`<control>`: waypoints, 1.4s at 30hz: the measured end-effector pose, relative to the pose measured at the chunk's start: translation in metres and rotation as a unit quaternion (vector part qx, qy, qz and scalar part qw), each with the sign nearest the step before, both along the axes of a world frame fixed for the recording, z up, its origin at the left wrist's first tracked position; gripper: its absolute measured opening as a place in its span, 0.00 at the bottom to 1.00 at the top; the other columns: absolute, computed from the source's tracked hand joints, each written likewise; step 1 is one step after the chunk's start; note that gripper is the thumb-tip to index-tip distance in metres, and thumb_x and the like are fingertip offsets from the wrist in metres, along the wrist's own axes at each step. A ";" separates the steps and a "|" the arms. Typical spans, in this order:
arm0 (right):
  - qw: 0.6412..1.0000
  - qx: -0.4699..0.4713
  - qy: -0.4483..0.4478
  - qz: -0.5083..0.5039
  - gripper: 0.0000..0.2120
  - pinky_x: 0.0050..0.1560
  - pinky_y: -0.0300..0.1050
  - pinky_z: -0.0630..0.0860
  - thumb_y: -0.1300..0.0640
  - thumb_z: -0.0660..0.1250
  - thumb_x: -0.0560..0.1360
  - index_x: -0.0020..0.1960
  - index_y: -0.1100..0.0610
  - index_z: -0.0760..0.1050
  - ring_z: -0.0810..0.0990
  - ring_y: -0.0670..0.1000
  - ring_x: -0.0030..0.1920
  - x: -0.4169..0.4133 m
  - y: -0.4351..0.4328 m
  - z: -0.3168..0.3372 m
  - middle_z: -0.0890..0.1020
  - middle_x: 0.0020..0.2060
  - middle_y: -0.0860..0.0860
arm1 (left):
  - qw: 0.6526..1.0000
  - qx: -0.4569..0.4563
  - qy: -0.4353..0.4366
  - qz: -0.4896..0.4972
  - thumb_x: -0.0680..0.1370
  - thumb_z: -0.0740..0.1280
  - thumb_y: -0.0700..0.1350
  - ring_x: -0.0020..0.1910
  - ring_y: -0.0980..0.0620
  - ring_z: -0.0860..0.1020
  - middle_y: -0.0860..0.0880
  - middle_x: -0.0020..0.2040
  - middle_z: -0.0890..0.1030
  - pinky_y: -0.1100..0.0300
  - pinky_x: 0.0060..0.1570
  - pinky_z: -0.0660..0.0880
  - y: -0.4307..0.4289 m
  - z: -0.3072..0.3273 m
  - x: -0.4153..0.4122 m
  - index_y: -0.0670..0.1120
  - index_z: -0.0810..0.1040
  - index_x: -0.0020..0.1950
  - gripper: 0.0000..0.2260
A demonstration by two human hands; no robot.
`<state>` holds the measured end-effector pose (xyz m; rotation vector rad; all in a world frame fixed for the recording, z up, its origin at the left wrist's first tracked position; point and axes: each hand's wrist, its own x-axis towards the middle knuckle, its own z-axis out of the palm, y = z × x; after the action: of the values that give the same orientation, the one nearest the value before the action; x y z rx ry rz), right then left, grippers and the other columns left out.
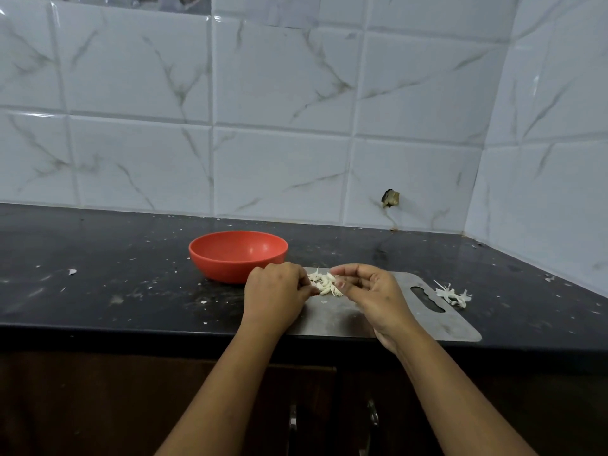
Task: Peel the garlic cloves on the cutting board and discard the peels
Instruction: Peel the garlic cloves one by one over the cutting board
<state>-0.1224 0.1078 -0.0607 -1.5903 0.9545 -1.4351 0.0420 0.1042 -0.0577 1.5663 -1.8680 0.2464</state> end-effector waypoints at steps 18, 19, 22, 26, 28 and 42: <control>0.999 0.007 -0.023 0.027 0.04 0.38 0.33 0.75 0.67 0.70 0.73 0.46 0.62 0.81 0.81 0.44 0.37 0.010 -0.007 0.005 0.85 0.37 0.53 | 0.901 0.010 0.372 -0.222 0.71 0.74 0.36 0.34 0.63 0.80 0.55 0.33 0.83 0.71 0.37 0.73 -0.001 0.003 -0.001 0.47 0.81 0.40 0.07; 0.999 0.010 -0.028 0.030 0.04 0.37 0.32 0.75 0.67 0.70 0.73 0.46 0.61 0.82 0.81 0.43 0.37 0.009 -0.006 0.005 0.85 0.37 0.53 | 0.895 0.007 0.388 -0.219 0.71 0.74 0.36 0.33 0.62 0.80 0.55 0.32 0.83 0.71 0.37 0.73 0.000 0.003 -0.002 0.46 0.81 0.39 0.07; 0.998 0.017 -0.040 0.036 0.04 0.38 0.32 0.75 0.66 0.70 0.73 0.47 0.61 0.82 0.82 0.43 0.38 0.007 -0.004 0.007 0.86 0.38 0.52 | 0.894 0.000 0.397 -0.209 0.71 0.74 0.35 0.31 0.63 0.79 0.53 0.32 0.83 0.71 0.36 0.73 0.001 0.003 -0.009 0.46 0.82 0.38 0.07; 0.997 0.029 -0.049 0.048 0.05 0.39 0.31 0.75 0.66 0.70 0.73 0.47 0.60 0.82 0.83 0.43 0.40 0.006 -0.002 0.009 0.86 0.39 0.52 | 0.893 -0.019 0.397 -0.210 0.71 0.74 0.36 0.35 0.60 0.81 0.52 0.35 0.84 0.69 0.38 0.75 0.001 0.001 -0.010 0.44 0.82 0.39 0.04; 0.997 0.032 -0.050 0.048 0.05 0.38 0.30 0.74 0.66 0.70 0.73 0.47 0.60 0.82 0.83 0.42 0.39 0.006 0.000 0.010 0.86 0.39 0.51 | 0.902 -0.037 0.376 -0.208 0.72 0.73 0.37 0.38 0.59 0.82 0.53 0.36 0.84 0.65 0.39 0.76 0.000 0.000 -0.011 0.45 0.81 0.40 0.04; 0.996 0.039 -0.074 0.043 0.05 0.32 0.28 0.70 0.67 0.69 0.73 0.49 0.64 0.81 0.79 0.38 0.31 0.006 0.006 0.014 0.84 0.35 0.50 | 0.933 -0.113 0.289 -0.183 0.75 0.71 0.42 0.38 0.55 0.81 0.55 0.38 0.83 0.49 0.41 0.78 -0.002 -0.007 -0.015 0.49 0.80 0.43 0.02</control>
<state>-0.1161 0.1135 -0.0471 -1.4296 0.8363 -1.4172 0.0272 0.1026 -0.0643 0.9675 -1.5494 -0.1548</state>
